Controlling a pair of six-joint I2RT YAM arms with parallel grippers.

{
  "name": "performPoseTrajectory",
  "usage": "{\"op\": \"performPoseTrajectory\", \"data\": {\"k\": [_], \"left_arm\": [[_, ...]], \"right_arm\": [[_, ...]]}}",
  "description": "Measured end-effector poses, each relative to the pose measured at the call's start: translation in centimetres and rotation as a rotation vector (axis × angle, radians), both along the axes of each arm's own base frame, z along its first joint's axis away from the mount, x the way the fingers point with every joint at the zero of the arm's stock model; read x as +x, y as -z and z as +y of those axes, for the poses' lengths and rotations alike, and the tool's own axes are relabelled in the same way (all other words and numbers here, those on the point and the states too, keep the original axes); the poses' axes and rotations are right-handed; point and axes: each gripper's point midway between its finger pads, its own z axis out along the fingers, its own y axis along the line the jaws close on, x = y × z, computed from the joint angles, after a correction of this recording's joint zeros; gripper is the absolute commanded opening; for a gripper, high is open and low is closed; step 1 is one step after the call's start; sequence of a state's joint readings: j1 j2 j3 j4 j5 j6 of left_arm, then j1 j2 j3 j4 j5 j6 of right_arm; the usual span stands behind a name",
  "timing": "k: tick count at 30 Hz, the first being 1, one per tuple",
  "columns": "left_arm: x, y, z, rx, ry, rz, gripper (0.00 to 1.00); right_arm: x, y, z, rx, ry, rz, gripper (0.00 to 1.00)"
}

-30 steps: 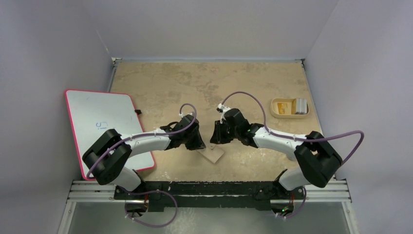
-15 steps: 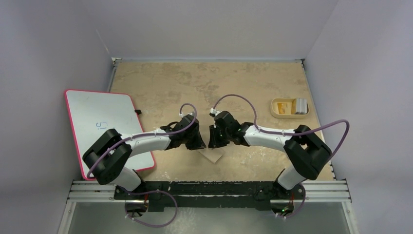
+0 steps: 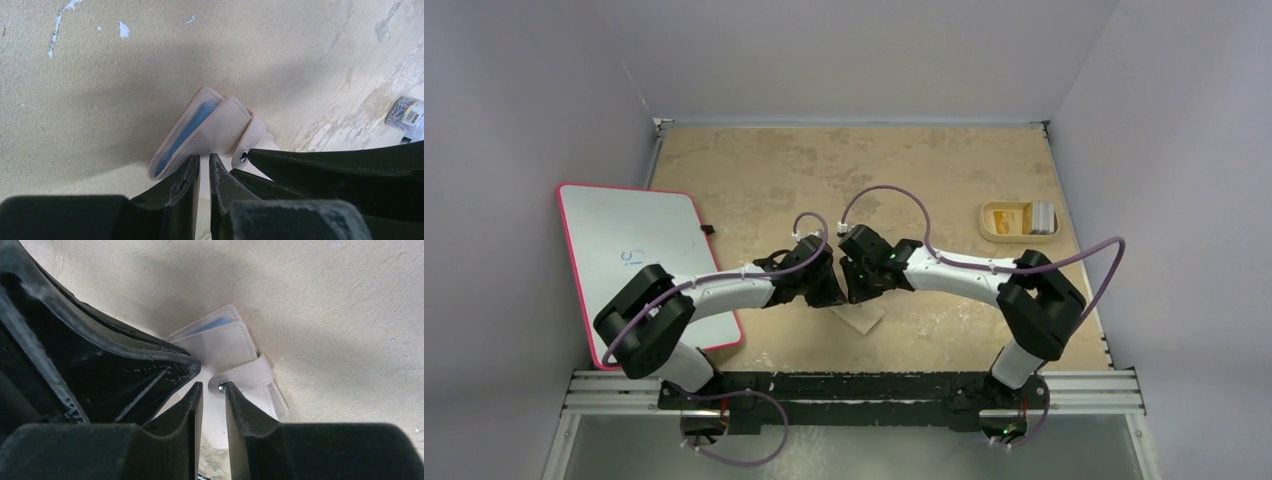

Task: Put the credit cards into the card holder
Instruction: Close the card holder at the center of the board.

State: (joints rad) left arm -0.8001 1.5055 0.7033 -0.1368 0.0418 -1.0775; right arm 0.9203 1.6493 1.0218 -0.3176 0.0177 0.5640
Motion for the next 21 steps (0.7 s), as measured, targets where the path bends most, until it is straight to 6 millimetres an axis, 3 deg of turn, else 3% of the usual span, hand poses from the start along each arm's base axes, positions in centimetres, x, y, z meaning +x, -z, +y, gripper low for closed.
{"op": "performPoseTrajectory", "data": {"k": [6,14,21], "left_arm": [[0.0,0.0,0.0,-0.001,0.0,-0.001,0.13],[0.0,0.0,0.0,-0.001,0.0,-0.001,0.13],[0.0,0.0,0.0,-0.001,-0.001,0.0,0.13]], "right_arm": [[0.1,0.6,-0.1,-0.06,0.009,0.002,0.28],[0.0,1.1,-0.9,-0.112,0.029,0.005,0.21],[-0.1,1.0,-1.6,-0.156,0.05,0.001,0.3]]}}
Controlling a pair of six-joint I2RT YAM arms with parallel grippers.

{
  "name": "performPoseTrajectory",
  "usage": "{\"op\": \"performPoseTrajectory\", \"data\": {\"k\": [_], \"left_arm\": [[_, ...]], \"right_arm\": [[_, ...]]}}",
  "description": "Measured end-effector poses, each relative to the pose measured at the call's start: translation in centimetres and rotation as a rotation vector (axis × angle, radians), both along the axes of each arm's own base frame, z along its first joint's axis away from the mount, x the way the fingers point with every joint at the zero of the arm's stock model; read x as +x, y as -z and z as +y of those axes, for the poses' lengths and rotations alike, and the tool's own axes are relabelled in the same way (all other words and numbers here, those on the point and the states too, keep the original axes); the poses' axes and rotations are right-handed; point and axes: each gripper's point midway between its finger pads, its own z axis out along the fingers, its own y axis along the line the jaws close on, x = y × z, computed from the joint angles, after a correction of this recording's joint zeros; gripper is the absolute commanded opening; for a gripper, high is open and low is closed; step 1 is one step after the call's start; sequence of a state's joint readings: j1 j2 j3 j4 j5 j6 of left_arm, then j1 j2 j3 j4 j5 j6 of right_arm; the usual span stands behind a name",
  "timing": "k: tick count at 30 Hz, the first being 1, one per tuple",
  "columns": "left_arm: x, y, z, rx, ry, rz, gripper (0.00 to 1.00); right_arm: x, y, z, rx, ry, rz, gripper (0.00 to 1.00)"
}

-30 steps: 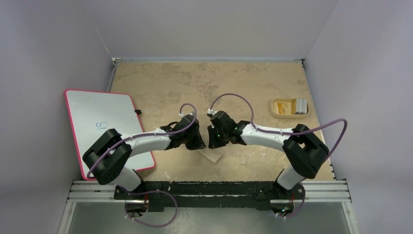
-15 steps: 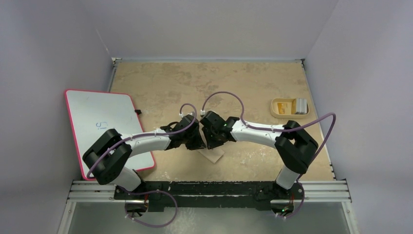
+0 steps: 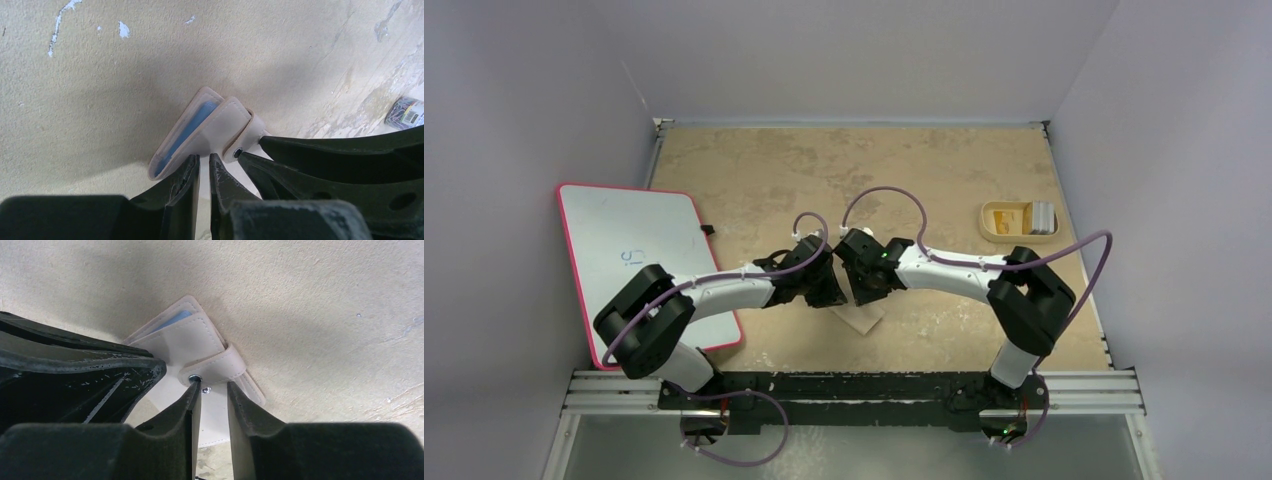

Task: Put the credit cards into the card holder
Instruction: Close the card holder at the center of the board.

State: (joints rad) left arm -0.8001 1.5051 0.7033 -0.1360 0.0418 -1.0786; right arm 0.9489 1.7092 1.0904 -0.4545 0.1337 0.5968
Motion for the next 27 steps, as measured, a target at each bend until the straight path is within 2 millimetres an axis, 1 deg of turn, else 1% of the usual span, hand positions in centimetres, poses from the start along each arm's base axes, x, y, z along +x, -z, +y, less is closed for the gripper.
{"op": "performPoseTrajectory", "data": {"k": [4,7,10,12,14,17,20,21,23,26,27], "left_arm": [[0.0,-0.1,0.0,-0.001,-0.002,-0.002,0.13],[0.0,-0.1,0.0,-0.002,-0.002,-0.003,0.13],[-0.1,-0.2,0.0,-0.008,-0.005,-0.004,0.13],[-0.1,-0.4,0.1,-0.015,-0.009,-0.007,0.16],[-0.1,-1.0,0.2,-0.02,-0.017,-0.019,0.21],[0.2,-2.9,0.5,-0.045,-0.039,-0.056,0.27],[0.3,-4.7,0.9,-0.076,-0.064,-0.097,0.3],[0.2,-5.0,1.1,-0.084,-0.071,-0.103,0.3],[-0.4,-4.8,1.6,-0.101,-0.087,-0.101,0.31],[-1.7,-2.7,2.7,-0.092,-0.108,-0.059,0.35],[-2.2,-1.7,3.2,-0.084,-0.118,-0.037,0.35]], "right_arm": [[0.0,-0.4,0.2,0.025,0.036,-0.006,0.3],[0.1,-1.7,0.7,0.091,0.051,-0.04,0.3],[0.6,-3.1,1.4,0.16,0.047,-0.087,0.29],[0.9,-3.4,1.8,0.183,0.043,-0.105,0.29],[1.1,-3.3,2.1,0.194,0.033,-0.117,0.3],[0.9,-2.8,1.8,0.183,0.018,-0.115,0.29],[0.6,-2.2,1.5,0.177,0.013,-0.111,0.26],[0.5,-2.0,1.3,0.174,0.013,-0.108,0.25],[0.2,-1.3,0.9,0.161,0.012,-0.098,0.25],[-0.3,-0.7,0.6,0.154,0.009,-0.083,0.24],[-0.3,-0.6,0.5,0.154,0.011,-0.082,0.24]]}}
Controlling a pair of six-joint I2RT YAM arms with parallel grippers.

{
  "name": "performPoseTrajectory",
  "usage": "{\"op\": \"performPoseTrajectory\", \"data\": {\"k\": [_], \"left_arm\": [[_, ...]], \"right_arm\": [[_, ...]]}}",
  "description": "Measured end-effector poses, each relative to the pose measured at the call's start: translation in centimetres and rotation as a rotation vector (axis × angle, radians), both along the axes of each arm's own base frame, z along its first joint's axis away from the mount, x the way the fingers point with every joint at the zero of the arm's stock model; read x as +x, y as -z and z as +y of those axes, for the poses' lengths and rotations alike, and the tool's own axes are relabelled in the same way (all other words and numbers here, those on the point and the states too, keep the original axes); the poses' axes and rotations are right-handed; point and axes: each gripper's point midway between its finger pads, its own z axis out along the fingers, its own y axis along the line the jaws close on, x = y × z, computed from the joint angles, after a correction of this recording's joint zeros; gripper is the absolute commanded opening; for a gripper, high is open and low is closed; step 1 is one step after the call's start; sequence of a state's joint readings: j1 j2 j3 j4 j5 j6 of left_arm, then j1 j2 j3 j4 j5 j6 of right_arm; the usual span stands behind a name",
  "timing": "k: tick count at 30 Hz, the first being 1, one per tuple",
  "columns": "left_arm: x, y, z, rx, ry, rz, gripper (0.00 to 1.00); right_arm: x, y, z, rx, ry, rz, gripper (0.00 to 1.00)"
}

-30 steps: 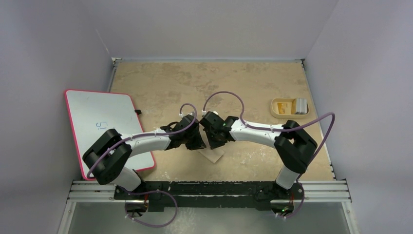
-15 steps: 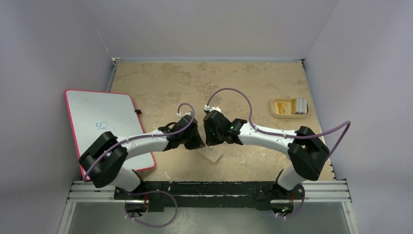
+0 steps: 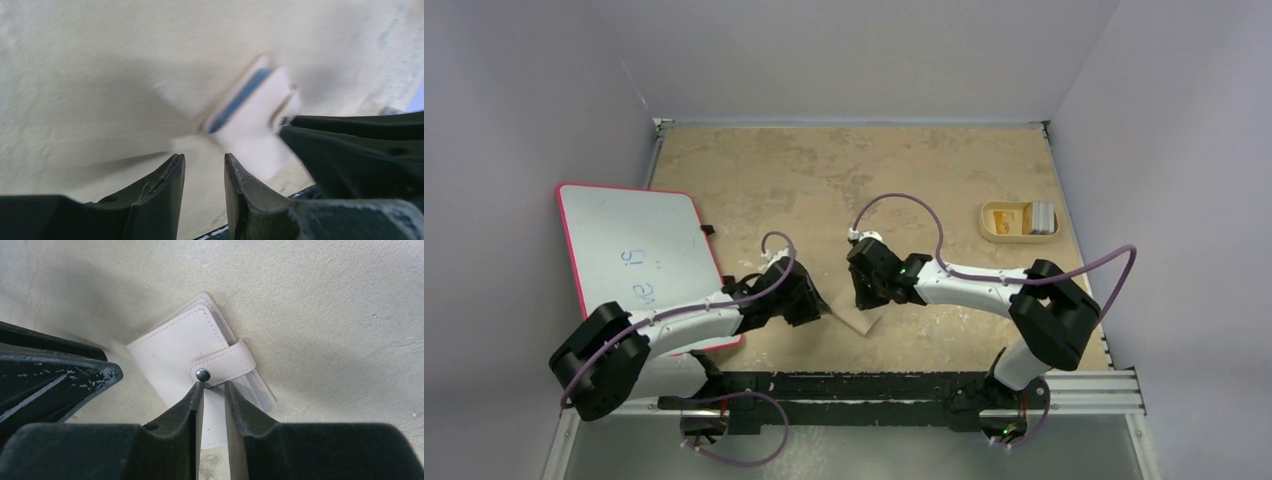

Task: Put the credit cards into the card holder
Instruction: Close the card holder at the center of the board.

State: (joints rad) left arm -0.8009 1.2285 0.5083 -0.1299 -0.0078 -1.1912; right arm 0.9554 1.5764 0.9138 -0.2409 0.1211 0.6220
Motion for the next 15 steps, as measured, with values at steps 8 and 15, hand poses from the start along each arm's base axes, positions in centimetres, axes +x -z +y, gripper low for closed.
{"op": "performPoseTrajectory", "data": {"k": [8,15], "left_arm": [[-0.8,2.2,-0.1,-0.082,-0.043,0.037,0.4],[0.3,2.1,-1.5,-0.14,-0.05,0.012,0.37]], "right_arm": [[-0.4,0.9,-0.4,0.034,0.027,-0.005,0.2],[-0.6,0.9,-0.4,0.105,0.072,-0.019,0.19]]}}
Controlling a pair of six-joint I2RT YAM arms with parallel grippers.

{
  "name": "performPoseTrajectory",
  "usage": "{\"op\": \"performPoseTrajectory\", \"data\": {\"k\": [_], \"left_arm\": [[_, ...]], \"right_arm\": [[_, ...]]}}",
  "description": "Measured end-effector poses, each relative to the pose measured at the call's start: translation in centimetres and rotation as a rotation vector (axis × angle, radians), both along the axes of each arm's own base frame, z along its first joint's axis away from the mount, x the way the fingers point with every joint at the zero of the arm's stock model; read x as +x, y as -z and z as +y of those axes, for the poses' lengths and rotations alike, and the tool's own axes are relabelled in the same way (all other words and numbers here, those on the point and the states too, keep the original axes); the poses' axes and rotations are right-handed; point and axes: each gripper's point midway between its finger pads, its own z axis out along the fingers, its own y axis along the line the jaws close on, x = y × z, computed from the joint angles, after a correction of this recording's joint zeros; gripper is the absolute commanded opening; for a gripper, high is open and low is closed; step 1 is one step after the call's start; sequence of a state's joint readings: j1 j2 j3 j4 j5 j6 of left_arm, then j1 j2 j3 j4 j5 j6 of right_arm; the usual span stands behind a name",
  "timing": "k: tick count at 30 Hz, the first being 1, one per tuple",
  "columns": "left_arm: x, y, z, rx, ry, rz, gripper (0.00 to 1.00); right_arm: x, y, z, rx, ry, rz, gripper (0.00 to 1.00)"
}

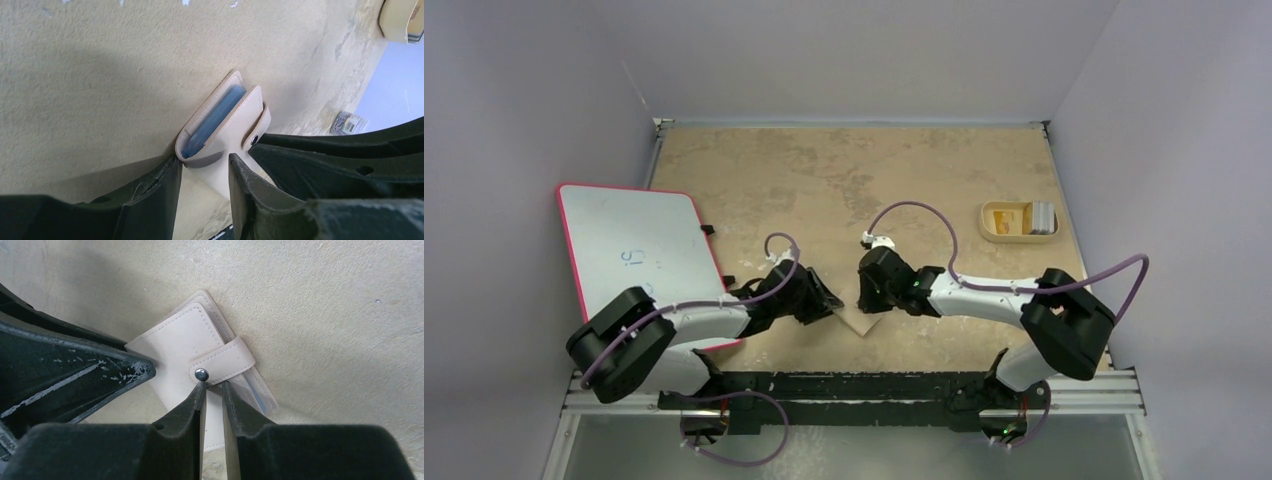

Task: Put the credit cards into the card holder
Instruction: Close the card holder at the center of the board.

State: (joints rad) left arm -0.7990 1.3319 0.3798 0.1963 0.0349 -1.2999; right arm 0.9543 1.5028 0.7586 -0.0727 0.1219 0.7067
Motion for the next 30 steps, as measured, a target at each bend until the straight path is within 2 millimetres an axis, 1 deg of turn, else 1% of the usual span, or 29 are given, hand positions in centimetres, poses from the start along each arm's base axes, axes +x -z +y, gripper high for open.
{"op": "performPoseTrajectory", "data": {"k": [3,6,9,11,13,16,19,21,23,26,30], "left_arm": [[0.5,0.0,-0.2,0.003,-0.006,-0.01,0.3],[1.2,0.1,-0.3,0.026,-0.021,-0.022,0.19],[1.7,0.2,-0.1,0.063,-0.025,-0.032,0.07],[2.2,-0.1,-0.1,0.078,-0.021,-0.042,0.01],[2.7,-0.6,-0.2,0.077,-0.012,-0.052,0.0],[3.6,-1.0,-0.2,0.068,-0.006,-0.05,0.0],[4.2,-0.9,0.1,0.082,0.013,-0.041,0.0],[4.5,-0.7,-0.1,0.099,0.041,-0.032,0.0],[4.6,-0.7,-0.5,0.113,0.076,-0.029,0.0],[4.6,-0.5,-1.0,0.131,0.131,-0.029,0.0],[4.5,-0.4,-1.0,0.155,0.17,-0.032,0.0]], "right_arm": [[0.0,0.0,0.0,0.011,0.011,0.002,0.19],[0.0,0.0,0.0,0.018,0.018,0.004,0.19],[0.0,-0.1,0.2,0.024,0.022,0.005,0.22],[0.0,-0.1,0.2,0.024,0.022,0.004,0.25],[0.1,-0.3,0.1,0.021,0.022,0.002,0.27],[0.0,-1.1,-0.1,0.007,0.018,0.0,0.28],[0.1,-2.8,-0.3,0.012,0.015,-0.022,0.31],[0.6,-4.1,0.0,0.025,0.008,-0.048,0.31],[1.2,-5.1,0.2,0.036,0.005,-0.068,0.3],[2.1,-5.5,0.0,0.045,0.008,-0.081,0.28],[3.7,-5.6,-0.6,0.076,0.02,-0.078,0.28]]}}
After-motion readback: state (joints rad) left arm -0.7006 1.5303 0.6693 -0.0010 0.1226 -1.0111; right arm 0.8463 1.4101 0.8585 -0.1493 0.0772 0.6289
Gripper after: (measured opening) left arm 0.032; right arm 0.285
